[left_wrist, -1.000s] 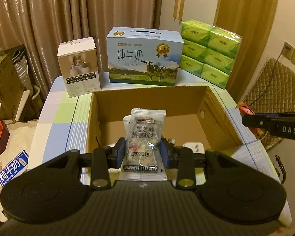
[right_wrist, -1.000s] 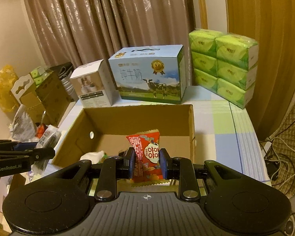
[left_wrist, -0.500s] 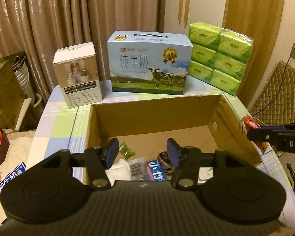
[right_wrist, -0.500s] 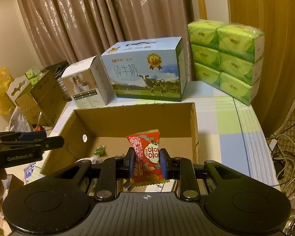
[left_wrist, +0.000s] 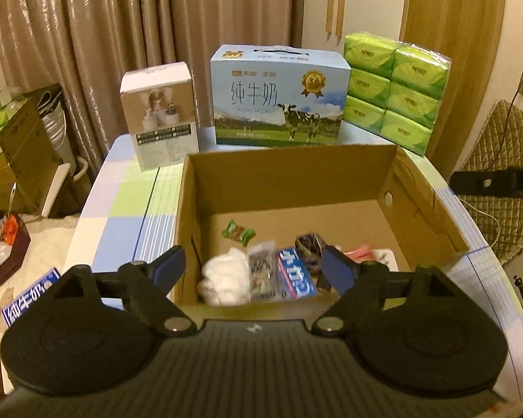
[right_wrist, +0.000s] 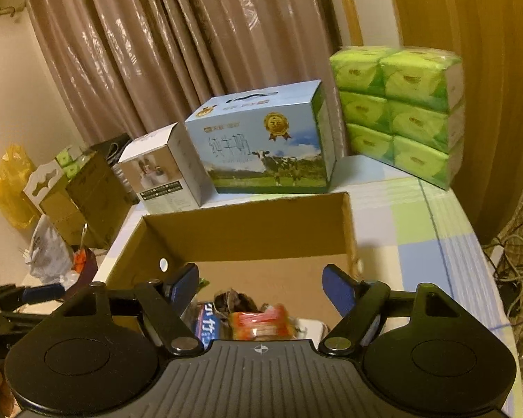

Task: Organize objects
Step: 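Withdraw both tools from the box toward the two medicine boxes, then grasp the white ointment box with left gripper while right gripper grasps green box, then carry both medicine boxes over the cardboard box and lower them inside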

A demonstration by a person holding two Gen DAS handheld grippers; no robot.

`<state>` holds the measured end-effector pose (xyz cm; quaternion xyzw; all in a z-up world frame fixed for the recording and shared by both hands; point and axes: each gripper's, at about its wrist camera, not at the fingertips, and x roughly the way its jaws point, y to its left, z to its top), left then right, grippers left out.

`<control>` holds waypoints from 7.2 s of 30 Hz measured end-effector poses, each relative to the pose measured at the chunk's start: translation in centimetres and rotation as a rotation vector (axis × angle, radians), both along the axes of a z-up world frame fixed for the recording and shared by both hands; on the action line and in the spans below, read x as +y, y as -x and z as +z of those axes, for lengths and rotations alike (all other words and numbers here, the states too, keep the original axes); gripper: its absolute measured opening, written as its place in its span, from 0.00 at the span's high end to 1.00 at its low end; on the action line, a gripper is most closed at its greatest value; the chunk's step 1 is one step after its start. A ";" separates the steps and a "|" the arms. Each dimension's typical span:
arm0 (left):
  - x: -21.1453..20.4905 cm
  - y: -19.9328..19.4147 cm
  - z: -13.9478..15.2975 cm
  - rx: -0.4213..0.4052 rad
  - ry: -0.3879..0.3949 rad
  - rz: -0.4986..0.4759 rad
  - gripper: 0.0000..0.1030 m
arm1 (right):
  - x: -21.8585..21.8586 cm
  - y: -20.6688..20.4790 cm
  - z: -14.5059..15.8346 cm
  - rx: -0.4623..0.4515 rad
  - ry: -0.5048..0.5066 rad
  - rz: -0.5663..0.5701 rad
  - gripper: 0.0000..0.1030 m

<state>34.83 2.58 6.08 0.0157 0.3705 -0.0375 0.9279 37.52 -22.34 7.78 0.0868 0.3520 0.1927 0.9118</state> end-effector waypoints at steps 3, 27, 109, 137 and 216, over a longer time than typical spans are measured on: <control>0.1 2.6 -0.4 -0.002 0.011 0.017 0.12 | -1.7 2.4 0.0 0.009 -0.012 -0.024 0.24; -3.7 20.9 -2.9 0.047 0.047 0.017 0.01 | -8.3 24.5 -1.9 0.018 0.065 -0.089 0.05; -10.9 11.3 -16.3 0.252 0.062 -0.132 0.36 | -3.4 18.2 -15.5 0.156 0.271 0.136 0.49; -8.9 10.3 -17.1 0.240 -0.086 -0.206 0.67 | 0.2 13.4 -16.9 0.197 0.365 0.243 0.64; -4.8 15.9 1.0 0.060 -0.056 -0.128 0.68 | 1.3 18.9 -0.9 0.013 0.282 0.135 0.73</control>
